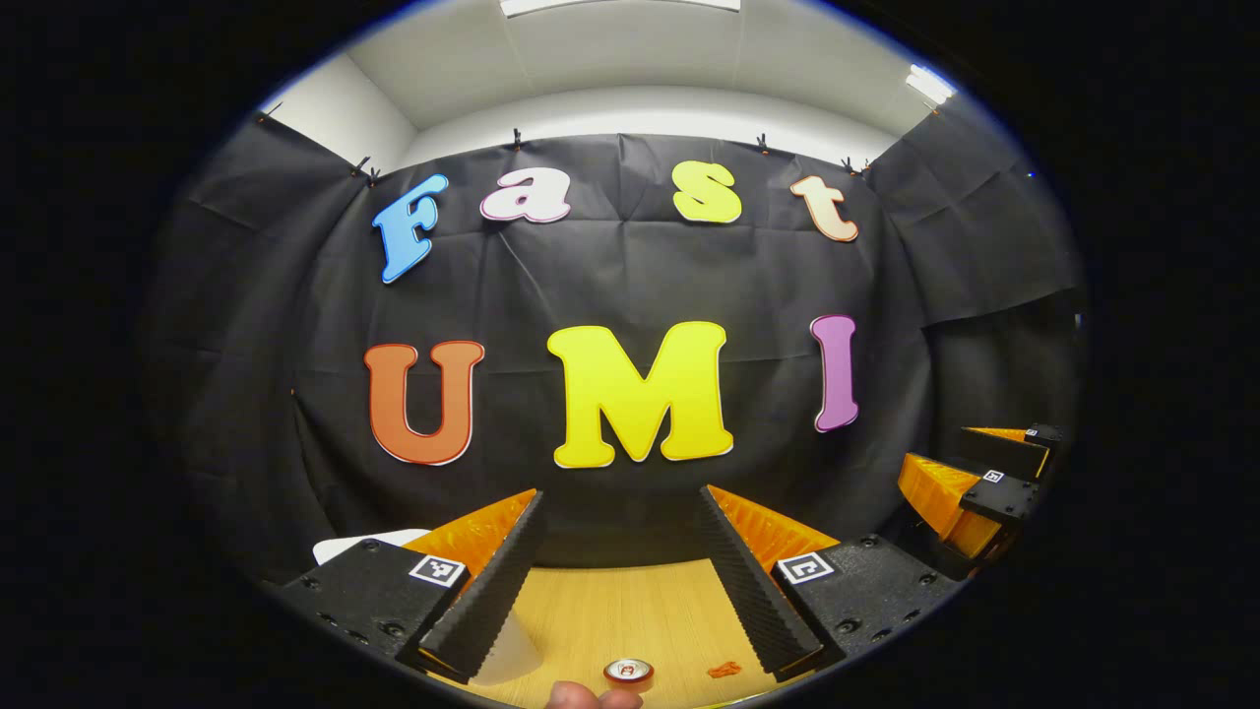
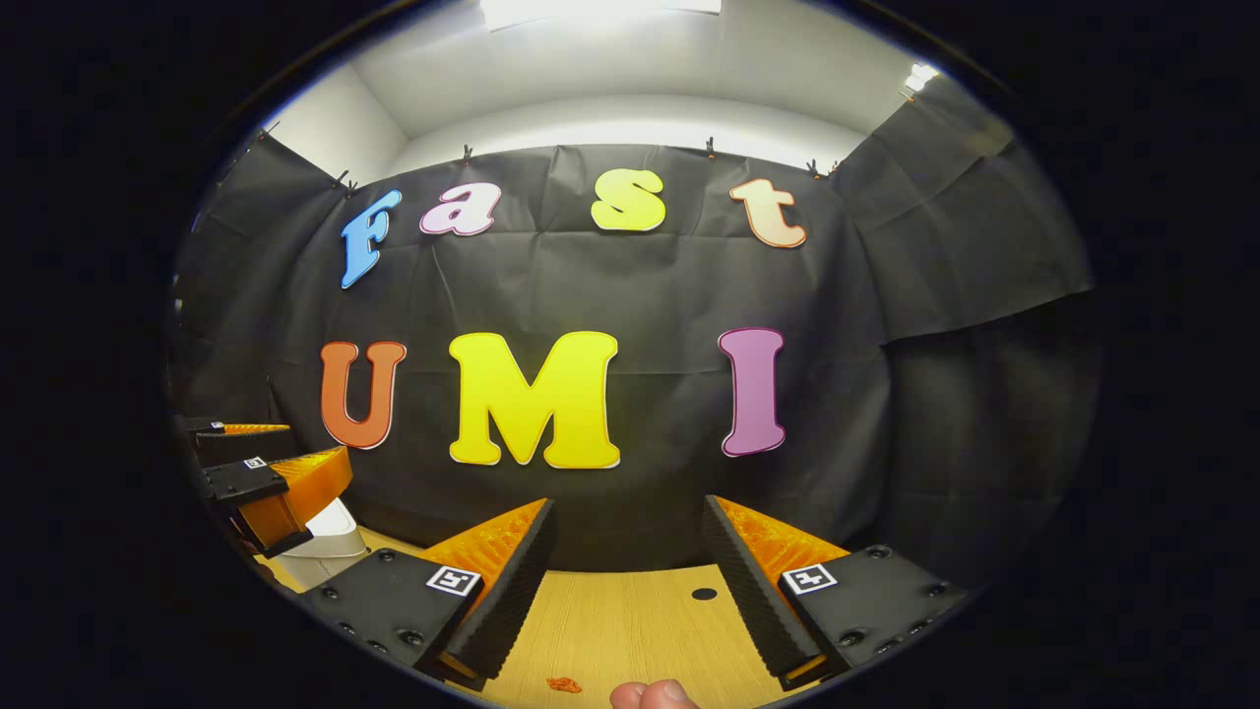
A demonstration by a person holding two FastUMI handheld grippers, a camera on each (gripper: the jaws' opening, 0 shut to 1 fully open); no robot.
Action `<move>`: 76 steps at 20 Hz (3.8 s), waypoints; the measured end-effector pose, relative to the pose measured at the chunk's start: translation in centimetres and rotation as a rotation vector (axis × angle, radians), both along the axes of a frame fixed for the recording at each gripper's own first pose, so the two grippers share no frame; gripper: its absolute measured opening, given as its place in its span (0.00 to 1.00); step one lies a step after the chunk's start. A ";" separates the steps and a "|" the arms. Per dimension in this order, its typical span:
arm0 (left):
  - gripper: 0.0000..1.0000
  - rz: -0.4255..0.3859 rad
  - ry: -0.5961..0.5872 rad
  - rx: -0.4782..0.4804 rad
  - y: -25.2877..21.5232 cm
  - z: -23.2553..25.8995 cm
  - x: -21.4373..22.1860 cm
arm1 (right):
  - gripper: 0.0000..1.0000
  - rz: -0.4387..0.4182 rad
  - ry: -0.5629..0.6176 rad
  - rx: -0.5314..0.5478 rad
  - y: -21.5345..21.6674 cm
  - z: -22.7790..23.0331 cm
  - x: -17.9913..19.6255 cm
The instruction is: Press the lid of the desktop garbage bin to open it, pick up the crumpled paper on the desktop and throw it into the bin, then pick up the pop can on the desktop and drop it into the bin, and finally close the garbage bin lid.
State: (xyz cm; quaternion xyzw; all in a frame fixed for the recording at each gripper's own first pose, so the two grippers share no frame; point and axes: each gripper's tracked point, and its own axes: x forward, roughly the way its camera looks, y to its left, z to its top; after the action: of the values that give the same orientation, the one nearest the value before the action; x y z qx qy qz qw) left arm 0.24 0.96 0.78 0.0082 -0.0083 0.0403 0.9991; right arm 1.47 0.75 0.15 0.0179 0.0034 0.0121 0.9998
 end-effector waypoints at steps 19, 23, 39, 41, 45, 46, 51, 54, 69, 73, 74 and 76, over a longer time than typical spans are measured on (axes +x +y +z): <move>0.86 0.561 0.169 -0.004 16.4 -5.5 0.5 | 0.94 0.137 0.041 -0.045 3.6 -1.7 3.2; 0.48 0.675 0.265 -0.021 20.5 -9.1 1.3 | 0.94 0.155 0.041 -0.074 3.4 -1.5 3.9; 0.04 0.689 0.480 -0.179 20.7 -16.1 1.4 | 0.94 0.133 0.052 -0.084 3.6 -1.9 3.2; 0.03 0.691 0.478 -0.222 20.7 -16.4 1.1 | 0.95 0.137 0.069 -0.066 3.9 -2.7 3.1; 0.03 0.657 0.420 -0.258 20.6 -14.8 1.6 | 0.94 0.137 0.067 -0.047 4.0 -2.4 3.1; 0.03 0.650 0.413 -0.264 20.5 -14.6 1.5 | 0.94 0.137 0.070 -0.044 4.0 -2.5 3.1; 0.03 0.571 0.218 -0.187 19.0 -6.6 2.5 | 0.94 0.131 0.058 -0.022 3.9 -2.1 2.4; 0.03 0.536 0.167 -0.146 18.5 -4.2 2.3 | 0.94 0.125 0.033 -0.003 3.6 -1.4 2.2; 0.93 0.126 0.008 -0.119 8.0 0.7 1.7 | 0.95 0.090 0.067 0.010 2.3 -3.0 1.9; 0.98 0.083 0.013 -0.097 6.4 -0.5 0.8 | 0.95 0.155 0.156 0.027 2.7 -6.8 1.6; 0.98 0.081 0.023 -0.089 6.3 -0.8 0.6 | 0.95 0.180 0.183 0.023 3.0 -8.1 1.6; 0.98 0.080 0.041 -0.082 6.0 -1.6 -0.6 | 0.95 0.204 0.241 0.009 3.1 -10.6 1.4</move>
State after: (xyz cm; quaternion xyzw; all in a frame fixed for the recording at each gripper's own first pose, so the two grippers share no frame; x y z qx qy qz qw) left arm -0.39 6.98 -0.87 -0.0315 0.0142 0.0804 0.9962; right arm 2.87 3.84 -10.44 0.0231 0.1249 0.1112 0.9856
